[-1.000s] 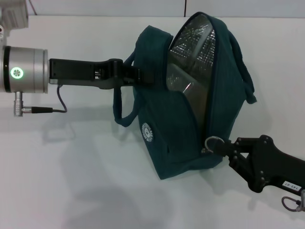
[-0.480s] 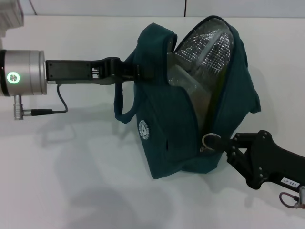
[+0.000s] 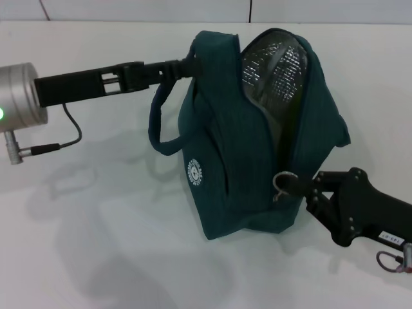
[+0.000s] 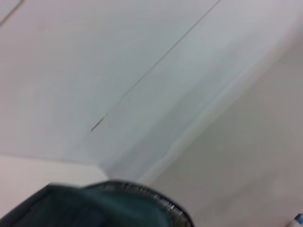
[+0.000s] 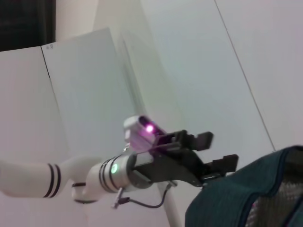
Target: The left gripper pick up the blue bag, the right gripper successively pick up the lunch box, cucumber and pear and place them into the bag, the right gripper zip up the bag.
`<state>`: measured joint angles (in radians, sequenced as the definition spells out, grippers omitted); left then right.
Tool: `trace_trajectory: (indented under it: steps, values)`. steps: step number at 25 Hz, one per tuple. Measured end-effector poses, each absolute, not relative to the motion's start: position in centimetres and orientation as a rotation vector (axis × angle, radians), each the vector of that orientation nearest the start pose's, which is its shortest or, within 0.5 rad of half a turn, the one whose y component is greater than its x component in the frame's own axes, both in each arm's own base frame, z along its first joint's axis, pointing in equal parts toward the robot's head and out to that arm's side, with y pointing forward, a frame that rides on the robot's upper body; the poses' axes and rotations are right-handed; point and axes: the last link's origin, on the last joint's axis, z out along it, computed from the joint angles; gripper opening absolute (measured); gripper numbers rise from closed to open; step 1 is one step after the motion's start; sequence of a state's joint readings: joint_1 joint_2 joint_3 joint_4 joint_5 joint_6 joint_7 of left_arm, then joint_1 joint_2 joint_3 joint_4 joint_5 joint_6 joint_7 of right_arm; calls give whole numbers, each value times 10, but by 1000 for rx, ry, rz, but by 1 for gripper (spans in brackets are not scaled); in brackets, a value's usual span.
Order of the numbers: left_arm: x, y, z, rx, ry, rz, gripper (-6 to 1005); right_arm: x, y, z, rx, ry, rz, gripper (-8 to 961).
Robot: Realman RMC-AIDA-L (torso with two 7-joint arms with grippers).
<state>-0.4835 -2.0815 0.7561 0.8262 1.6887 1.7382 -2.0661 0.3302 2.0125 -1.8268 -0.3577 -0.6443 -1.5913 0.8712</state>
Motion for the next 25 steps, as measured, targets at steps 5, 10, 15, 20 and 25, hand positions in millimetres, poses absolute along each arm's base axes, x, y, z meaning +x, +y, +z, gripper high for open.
trace_trajectory:
  steps: [5,10,15,20,25]
  values:
    - [-222,313,49,-2602,-1176,-1284,495,244,253,-44,-2499,426,1369,17]
    - [-233,299,46,-2608,-1118,-1299,731,235,263,-33,-2402,365,1438,16]
    - [-245,281,38,-2616,-1065,-1331,780,221,278,-27,-2367,288,1475,16]
    - [-259,266,30,-2593,-1046,-1347,767,199,304,-27,-2374,237,1476,16]
    - [-265,260,23,-2567,-1039,-1359,749,172,320,-33,-2450,171,1492,16]
